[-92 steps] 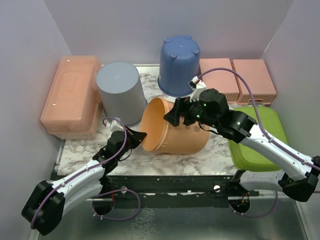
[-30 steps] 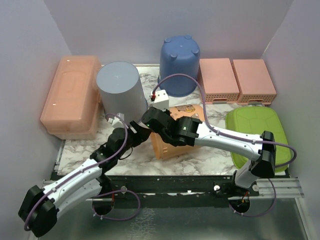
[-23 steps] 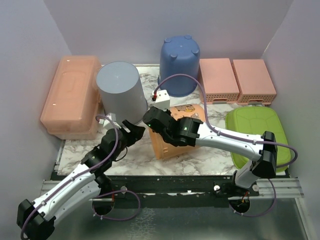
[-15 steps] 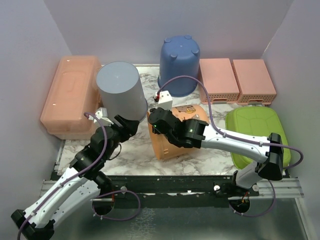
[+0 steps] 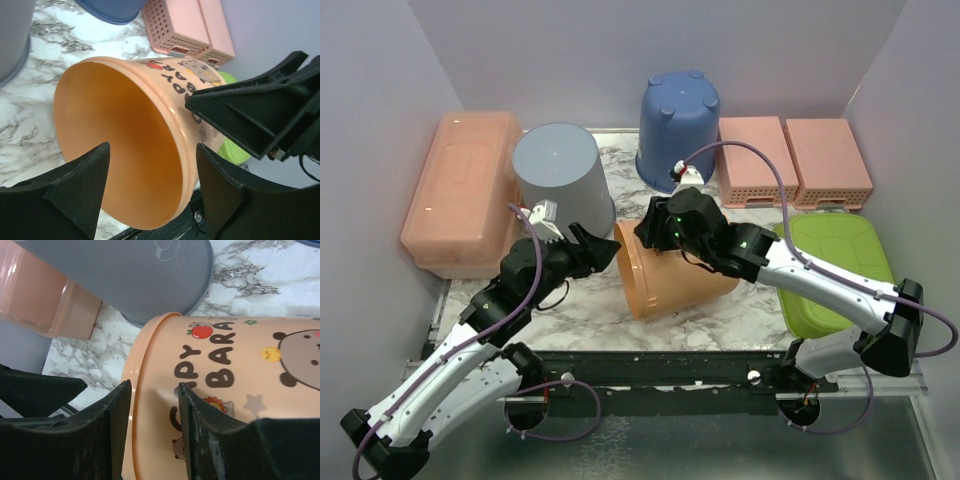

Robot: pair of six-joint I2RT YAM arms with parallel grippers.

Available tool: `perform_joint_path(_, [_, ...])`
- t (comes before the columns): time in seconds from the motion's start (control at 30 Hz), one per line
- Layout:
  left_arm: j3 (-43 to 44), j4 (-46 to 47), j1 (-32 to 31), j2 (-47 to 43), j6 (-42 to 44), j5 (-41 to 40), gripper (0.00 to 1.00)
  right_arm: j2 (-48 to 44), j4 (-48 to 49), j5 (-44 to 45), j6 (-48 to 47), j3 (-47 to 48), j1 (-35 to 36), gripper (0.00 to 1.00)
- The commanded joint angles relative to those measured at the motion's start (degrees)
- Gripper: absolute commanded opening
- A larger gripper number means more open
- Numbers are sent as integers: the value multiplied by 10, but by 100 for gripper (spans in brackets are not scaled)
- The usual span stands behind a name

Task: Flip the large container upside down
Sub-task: Turn the container upside down at the center of the board.

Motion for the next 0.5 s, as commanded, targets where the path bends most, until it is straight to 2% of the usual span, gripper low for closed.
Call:
perform_joint_path(0.0, [-7,73,-3,15,-1,72,70,-48,5,-43,8,-20,-14,49])
perform_joint_path(0.1, [14,84,-10,53,3,81,70,-79,-25,-13,11,-38,-50,52])
perform_joint_path(0.27, [40,35,-34,100,-2,58,68,-135,-64,-61,-9,-92,-150,58])
perform_joint_path(0.33, [37,35,-64,121,-10,34,66,-164,-78,-57,-18,-113,-163,65])
perform_joint_path(0.43, [51,27,-129,153,-5,-31,61,-194,-118,-41,-20,-132,-183,66])
perform_joint_path(0.47, [58,20,-143,164,-4,-51,56,-203,-133,-32,-23,-137,-192,69])
